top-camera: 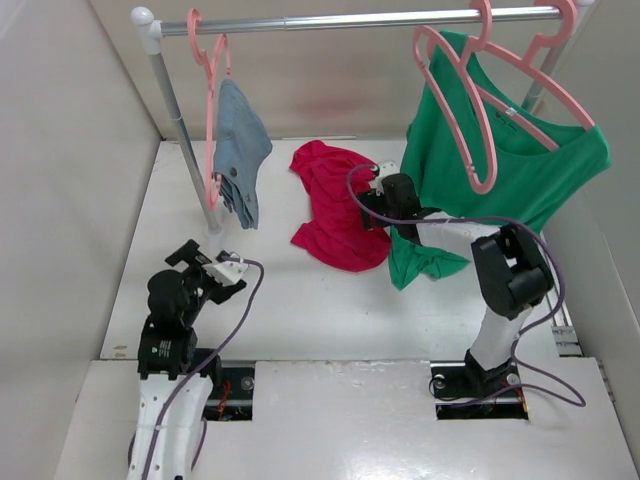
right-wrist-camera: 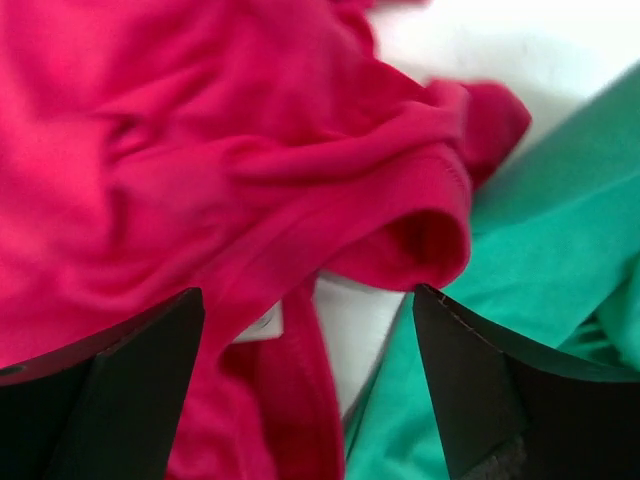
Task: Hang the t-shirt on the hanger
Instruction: Move the tshirt to the center of the board
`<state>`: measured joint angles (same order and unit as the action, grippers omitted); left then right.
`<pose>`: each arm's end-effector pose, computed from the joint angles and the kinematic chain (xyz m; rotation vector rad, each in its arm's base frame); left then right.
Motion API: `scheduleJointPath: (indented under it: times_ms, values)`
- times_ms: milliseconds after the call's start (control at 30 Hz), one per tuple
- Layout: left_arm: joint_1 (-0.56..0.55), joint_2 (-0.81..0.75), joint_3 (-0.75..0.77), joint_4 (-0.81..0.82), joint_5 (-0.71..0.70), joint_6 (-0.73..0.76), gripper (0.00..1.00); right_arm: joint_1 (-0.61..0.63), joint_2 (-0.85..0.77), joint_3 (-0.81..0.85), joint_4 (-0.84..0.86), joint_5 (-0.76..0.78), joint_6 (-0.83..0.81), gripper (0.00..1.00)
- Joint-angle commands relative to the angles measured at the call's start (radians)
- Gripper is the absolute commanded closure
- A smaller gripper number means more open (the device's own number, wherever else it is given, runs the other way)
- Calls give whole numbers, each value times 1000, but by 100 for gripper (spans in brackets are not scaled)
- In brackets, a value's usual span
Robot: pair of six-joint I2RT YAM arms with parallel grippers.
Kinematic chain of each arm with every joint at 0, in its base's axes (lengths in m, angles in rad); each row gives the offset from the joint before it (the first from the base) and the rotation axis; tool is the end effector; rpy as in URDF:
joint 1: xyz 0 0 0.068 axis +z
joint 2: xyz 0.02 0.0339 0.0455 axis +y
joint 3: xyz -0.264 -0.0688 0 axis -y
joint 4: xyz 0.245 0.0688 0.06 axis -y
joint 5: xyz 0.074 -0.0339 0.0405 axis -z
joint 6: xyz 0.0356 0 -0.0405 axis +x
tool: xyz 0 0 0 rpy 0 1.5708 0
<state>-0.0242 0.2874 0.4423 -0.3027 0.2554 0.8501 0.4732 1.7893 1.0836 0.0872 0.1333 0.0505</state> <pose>0.1067 -0.0116 0.2694 0.9002 1.4768 0.3926 0.3508 0.1743 0.1946 -0.3849 2.1528 0.1509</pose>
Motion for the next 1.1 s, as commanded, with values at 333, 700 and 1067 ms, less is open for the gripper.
scheduleJointPath:
  times_ms: [333, 700, 1067]
  values:
    - [-32, 364, 193, -443, 235, 239, 28, 25, 167, 171, -15, -46, 31, 60]
    - [-379, 691, 286, -182, 89, -43, 38, 231, 21, 56, -35, -499, -504, 100]
    - [-491, 880, 392, 160, 208, -227, 23, 196, -323, -90, -200, -367, -393, 23]
